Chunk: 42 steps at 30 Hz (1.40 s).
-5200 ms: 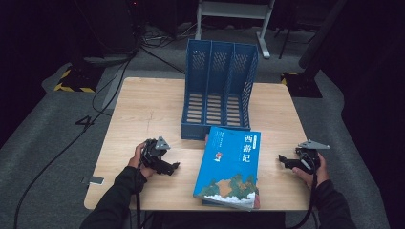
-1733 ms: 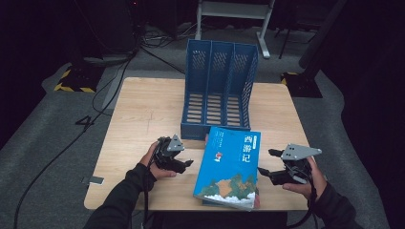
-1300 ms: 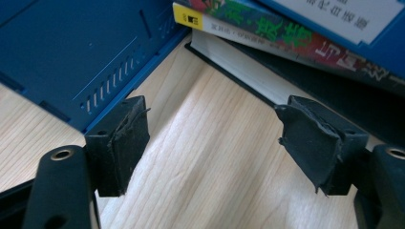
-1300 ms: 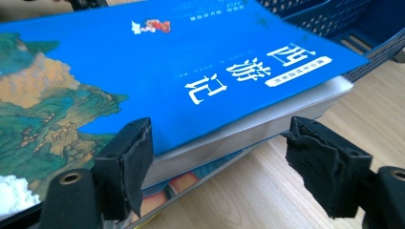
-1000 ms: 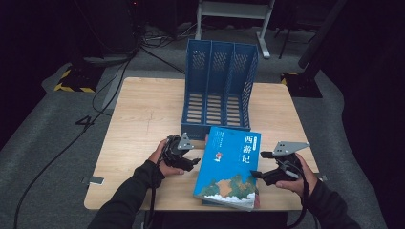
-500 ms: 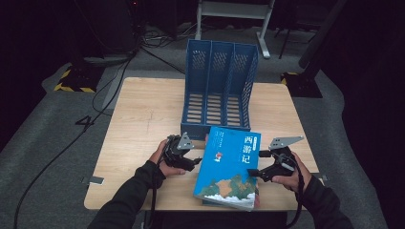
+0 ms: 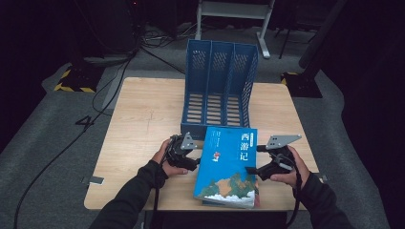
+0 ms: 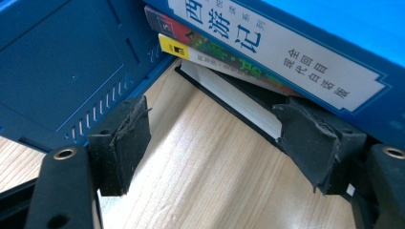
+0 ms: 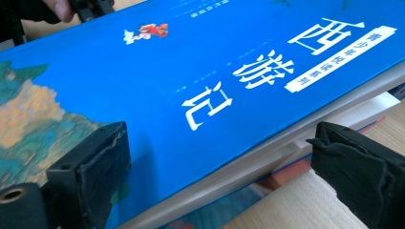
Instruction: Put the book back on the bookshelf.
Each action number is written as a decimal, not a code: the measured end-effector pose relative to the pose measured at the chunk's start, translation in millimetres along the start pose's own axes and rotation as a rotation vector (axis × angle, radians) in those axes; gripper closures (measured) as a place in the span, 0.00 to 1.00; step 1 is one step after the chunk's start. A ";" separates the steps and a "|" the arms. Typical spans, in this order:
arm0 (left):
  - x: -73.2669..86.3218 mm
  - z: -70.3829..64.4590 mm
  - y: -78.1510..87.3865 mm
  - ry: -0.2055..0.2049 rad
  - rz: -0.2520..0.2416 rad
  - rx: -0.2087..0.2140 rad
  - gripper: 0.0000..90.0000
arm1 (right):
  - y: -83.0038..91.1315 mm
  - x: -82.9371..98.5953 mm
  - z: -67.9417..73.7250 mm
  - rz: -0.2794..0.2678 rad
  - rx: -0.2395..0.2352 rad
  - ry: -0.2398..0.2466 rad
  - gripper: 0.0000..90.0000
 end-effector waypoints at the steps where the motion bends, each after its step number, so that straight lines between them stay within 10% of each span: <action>1: 0.0 0.0 0.1 0.001 -0.001 0.000 0.29 | -1.9 -0.8 -1.6 0.001 -0.002 -0.006 0.07; 7: 0.4 -0.4 4.3 0.000 -0.013 -0.002 0.29 | -2.0 7.9 -1.5 0.046 -0.073 -0.112 0.13; 26: 0.6 -3.7 0.0 0.010 -0.013 -0.003 0.37 | -5.1 -4.7 7.7 -0.031 -0.096 -0.042 0.21; 34: 1.5 -2.3 -2.3 0.023 -0.018 0.011 0.36 | -14.4 -17.1 -1.6 -0.114 -0.151 -0.085 0.58; 42: 6.0 4.6 -5.3 0.062 -0.022 -0.002 0.37 | -22.4 -24.7 -1.2 -0.148 -0.147 -0.037 0.62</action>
Point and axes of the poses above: each handheld gripper's, and its own axes: y roughly backward along the jaws, x roughly out of its underside, z roughly to its left, the point moved 7 cm from there along -y, roughly forward along the jaws, and after that the axes turned 1 degree about y, right-handed, at the moved point
